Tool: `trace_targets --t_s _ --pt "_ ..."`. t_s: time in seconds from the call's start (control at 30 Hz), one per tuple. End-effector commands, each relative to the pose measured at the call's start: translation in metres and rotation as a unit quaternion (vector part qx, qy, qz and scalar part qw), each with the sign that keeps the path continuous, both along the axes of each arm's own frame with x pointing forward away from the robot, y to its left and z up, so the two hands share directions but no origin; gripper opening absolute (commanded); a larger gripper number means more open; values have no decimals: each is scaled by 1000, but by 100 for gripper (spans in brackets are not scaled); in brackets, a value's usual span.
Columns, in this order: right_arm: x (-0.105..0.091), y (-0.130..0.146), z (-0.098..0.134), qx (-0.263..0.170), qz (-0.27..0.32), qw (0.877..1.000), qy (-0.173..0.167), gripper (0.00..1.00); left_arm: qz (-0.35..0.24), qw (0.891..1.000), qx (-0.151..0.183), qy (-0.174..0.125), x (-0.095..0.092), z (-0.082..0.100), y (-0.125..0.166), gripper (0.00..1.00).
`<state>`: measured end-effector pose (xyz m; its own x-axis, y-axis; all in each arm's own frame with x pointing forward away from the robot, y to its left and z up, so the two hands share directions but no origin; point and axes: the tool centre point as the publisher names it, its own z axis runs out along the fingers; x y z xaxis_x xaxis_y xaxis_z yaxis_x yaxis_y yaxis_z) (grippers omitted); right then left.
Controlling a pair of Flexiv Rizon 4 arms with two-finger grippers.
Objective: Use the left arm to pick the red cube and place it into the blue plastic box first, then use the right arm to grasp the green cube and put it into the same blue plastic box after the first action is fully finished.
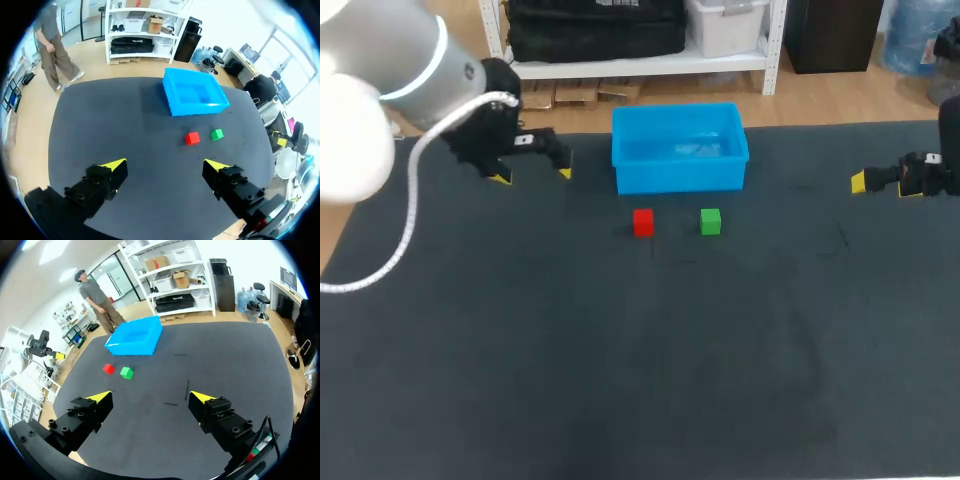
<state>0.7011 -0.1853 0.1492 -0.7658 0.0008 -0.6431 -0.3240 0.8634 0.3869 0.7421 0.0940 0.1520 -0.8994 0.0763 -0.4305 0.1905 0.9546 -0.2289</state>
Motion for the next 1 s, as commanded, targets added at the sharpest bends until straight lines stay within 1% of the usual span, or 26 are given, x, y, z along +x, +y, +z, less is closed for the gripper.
trace_targets --t_s 0.03,0.33,0.47,0.73,0.8,1.0 --pt "-1 0 0 -1 -1 1000 0 100 18 999 38 6 11 -6 -16 100" --pt "-1 0 0 -1 -1 1000 0 100 25 998 52 19 17 -12 -36 100" --pt "-1 0 0 -1 -1 1000 0 100 29 997 61 22 25 -15 -41 100" --pt "-1 0 0 -1 -1 1000 0 100 47 995 78 37 37 -18 -53 100" --pt "-1 0 0 -1 -1 1000 0 100 50 994 85 42 40 -18 -56 100" --pt "-1 0 0 -1 -1 1000 0 100 63 992 90 68 46 -18 -61 100"
